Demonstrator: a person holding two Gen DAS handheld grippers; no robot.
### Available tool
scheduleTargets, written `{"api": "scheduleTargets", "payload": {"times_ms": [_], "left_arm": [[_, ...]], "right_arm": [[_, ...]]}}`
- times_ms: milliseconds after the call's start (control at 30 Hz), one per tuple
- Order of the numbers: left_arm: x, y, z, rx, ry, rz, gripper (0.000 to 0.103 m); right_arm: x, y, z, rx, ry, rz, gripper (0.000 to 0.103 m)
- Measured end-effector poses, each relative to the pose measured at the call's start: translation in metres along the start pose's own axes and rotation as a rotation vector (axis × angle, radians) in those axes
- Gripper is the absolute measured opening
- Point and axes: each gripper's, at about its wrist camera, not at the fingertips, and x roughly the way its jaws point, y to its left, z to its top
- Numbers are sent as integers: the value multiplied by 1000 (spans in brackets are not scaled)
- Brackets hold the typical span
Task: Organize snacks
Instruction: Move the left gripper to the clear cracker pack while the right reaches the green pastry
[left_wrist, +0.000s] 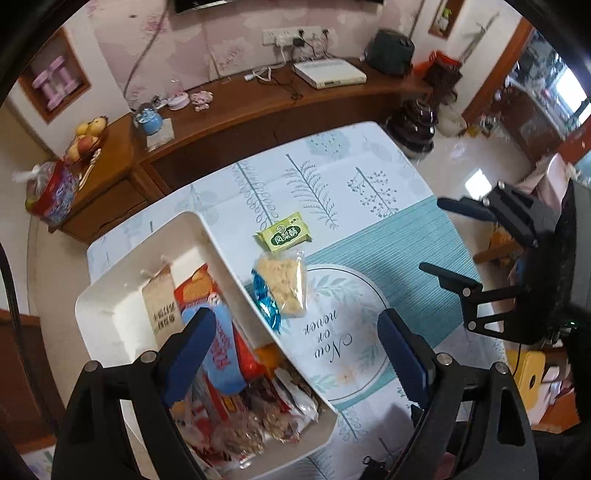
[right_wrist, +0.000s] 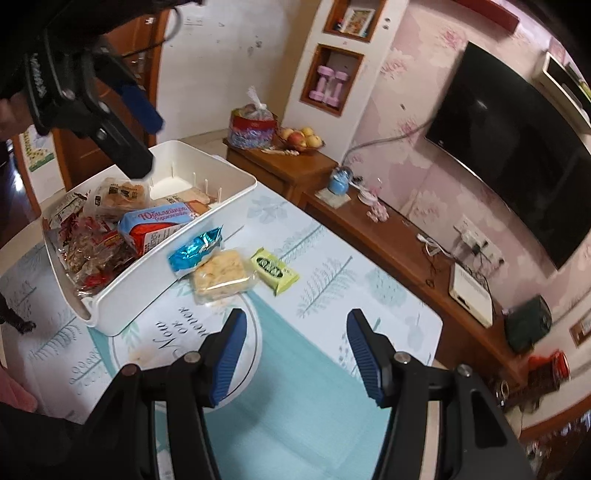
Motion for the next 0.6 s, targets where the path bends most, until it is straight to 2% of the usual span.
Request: {"api": "scheduleTargets", "payload": {"times_ms": [300,600], "left_arm": [[59,-1,48,41,151,45,88],[127,3,74,72,308,43,88]], "right_arm": [[43,-29,5,-46,-89,66,57],[91,-28,5,-119,-97,107,57]]}}
